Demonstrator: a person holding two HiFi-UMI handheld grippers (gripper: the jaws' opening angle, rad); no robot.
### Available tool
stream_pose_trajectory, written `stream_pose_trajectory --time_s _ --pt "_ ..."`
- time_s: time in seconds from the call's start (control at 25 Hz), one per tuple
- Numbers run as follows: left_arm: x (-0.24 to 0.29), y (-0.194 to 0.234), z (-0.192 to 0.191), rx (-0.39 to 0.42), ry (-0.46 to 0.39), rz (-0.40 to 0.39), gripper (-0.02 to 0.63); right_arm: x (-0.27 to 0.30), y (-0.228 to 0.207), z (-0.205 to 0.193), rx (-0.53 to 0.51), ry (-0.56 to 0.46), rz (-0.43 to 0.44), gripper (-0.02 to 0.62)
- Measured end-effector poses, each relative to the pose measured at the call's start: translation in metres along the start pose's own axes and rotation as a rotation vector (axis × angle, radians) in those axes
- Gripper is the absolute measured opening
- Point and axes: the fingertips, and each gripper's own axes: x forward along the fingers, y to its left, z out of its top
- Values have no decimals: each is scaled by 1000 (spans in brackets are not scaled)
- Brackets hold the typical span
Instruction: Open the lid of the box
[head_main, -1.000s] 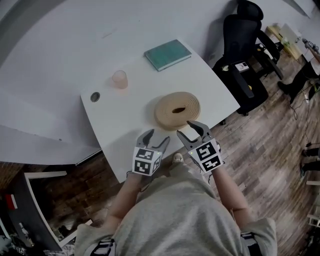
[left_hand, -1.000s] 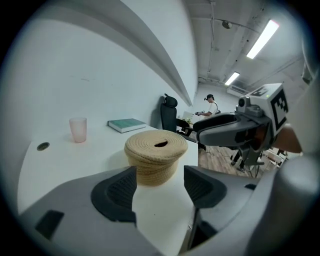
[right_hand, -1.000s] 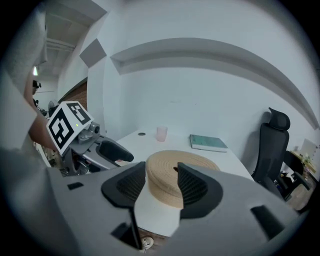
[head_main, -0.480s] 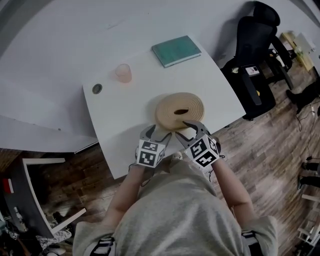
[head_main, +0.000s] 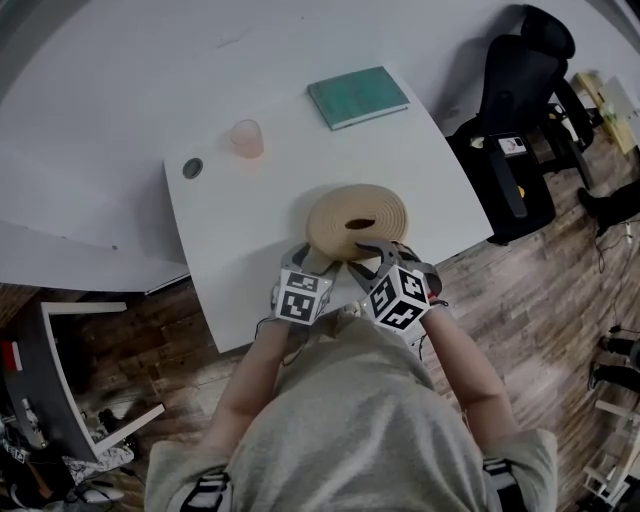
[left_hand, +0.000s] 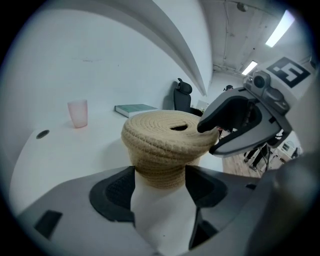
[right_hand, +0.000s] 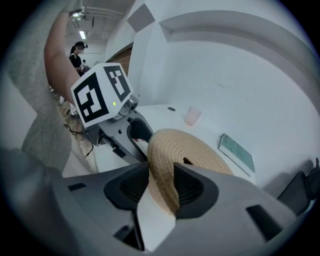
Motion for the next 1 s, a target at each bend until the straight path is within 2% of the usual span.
stream_pose_trajectory --time_s 0.36,1.0 --pt "3 0 2 -20 3 24 287 2 3 -3 -135 29 40 120" --pt "4 1 3 -18 -5 56 287 -2 4 -1 -182 35 79 89"
